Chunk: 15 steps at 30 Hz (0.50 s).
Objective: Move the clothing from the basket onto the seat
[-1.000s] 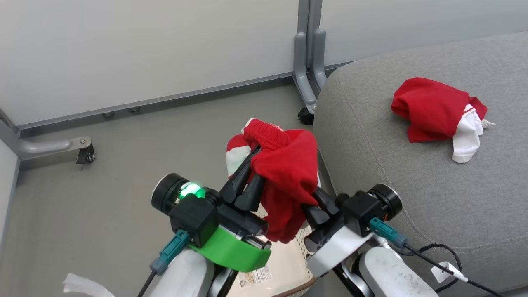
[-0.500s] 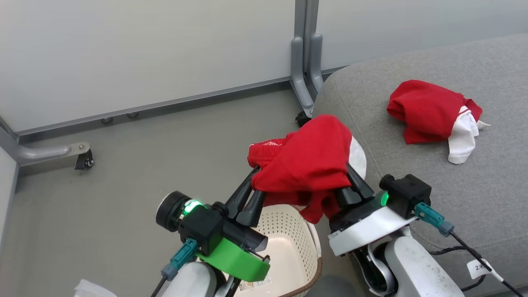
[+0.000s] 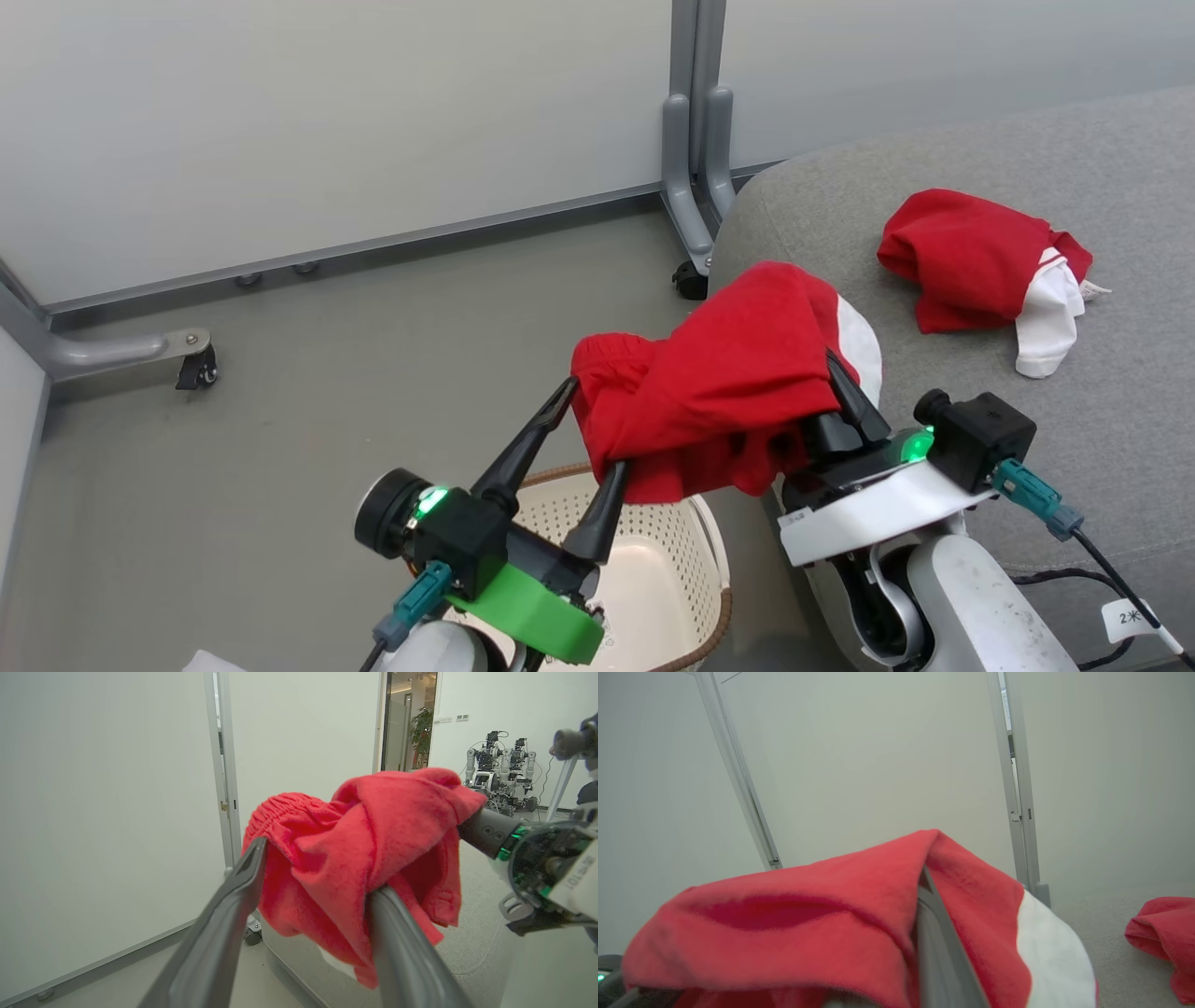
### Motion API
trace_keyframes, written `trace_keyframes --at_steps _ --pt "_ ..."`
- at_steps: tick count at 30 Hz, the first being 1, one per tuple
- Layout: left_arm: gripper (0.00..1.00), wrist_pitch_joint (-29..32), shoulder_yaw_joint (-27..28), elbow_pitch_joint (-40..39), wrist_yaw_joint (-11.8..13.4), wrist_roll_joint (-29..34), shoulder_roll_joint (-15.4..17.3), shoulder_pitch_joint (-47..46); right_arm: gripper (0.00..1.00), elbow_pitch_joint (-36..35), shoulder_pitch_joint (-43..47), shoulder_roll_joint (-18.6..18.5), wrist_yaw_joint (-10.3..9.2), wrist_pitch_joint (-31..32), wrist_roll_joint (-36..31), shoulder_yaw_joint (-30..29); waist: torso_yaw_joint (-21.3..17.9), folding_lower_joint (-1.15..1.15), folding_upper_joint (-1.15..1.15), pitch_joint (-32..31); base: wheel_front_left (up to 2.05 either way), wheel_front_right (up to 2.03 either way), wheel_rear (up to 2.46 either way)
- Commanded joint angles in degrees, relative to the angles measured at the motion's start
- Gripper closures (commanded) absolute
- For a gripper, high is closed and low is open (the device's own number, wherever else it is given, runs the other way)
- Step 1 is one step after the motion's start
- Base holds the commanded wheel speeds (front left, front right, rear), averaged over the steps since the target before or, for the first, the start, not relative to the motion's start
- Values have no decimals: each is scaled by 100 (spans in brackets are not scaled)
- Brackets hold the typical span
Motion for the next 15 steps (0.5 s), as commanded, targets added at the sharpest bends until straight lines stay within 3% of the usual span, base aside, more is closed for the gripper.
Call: trace_keyframes --at_steps 1,8,15 --pt "0 -1 66 46 -15 41 55 144 100 -43 57 -2 -10 -2 -18 -58 12 0 0 -11 0 0 0" --pt "0 -1 471 107 -15 180 213 390 100 -259 133 -79 -10 -2 -95 -443 116 0 0 -24 0 0 0" --pt "0 -1 1163 198 -15 182 162 825 100 -474 382 -115 -9 -2 -163 -939 383 0 0 -31 0 0 0"
